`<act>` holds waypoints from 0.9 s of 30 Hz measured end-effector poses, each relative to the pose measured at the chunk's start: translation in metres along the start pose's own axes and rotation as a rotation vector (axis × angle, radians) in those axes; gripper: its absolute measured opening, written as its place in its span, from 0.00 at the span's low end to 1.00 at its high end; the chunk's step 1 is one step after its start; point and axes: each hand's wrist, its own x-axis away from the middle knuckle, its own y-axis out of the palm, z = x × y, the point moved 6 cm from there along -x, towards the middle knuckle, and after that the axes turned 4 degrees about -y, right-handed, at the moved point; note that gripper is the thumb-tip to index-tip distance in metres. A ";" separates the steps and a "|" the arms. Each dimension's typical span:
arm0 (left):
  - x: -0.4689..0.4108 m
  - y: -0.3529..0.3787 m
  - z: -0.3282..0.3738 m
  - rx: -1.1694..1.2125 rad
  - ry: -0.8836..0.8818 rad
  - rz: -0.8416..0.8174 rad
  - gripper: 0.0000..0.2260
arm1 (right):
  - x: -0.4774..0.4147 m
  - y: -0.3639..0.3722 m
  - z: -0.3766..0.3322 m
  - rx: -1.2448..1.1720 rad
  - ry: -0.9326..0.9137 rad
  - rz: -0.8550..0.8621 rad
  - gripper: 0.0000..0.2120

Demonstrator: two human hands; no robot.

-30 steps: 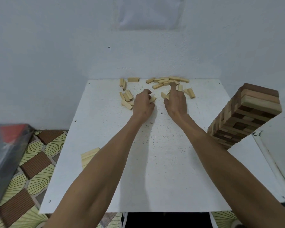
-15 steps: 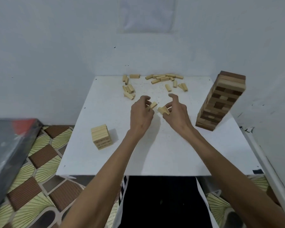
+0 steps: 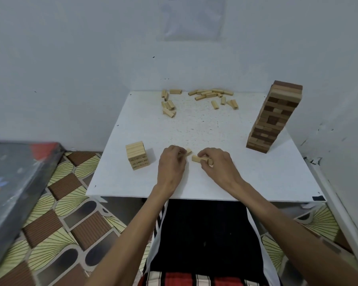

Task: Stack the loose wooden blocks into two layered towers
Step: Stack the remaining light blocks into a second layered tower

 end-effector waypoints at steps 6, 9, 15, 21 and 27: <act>-0.005 0.002 -0.005 -0.045 0.015 0.004 0.08 | 0.001 0.006 0.004 0.174 -0.081 0.081 0.12; -0.010 0.003 -0.007 -0.039 0.001 0.007 0.09 | 0.004 0.005 0.002 0.248 -0.160 0.138 0.12; -0.027 0.012 0.002 -0.061 0.014 -0.022 0.11 | 0.003 -0.001 0.002 0.339 -0.245 0.166 0.07; -0.041 0.025 0.018 -0.114 0.118 -0.134 0.12 | 0.006 -0.008 0.013 0.284 -0.190 0.140 0.06; -0.041 0.027 0.024 -0.097 0.224 -0.249 0.17 | -0.004 -0.013 0.019 0.138 -0.065 0.093 0.10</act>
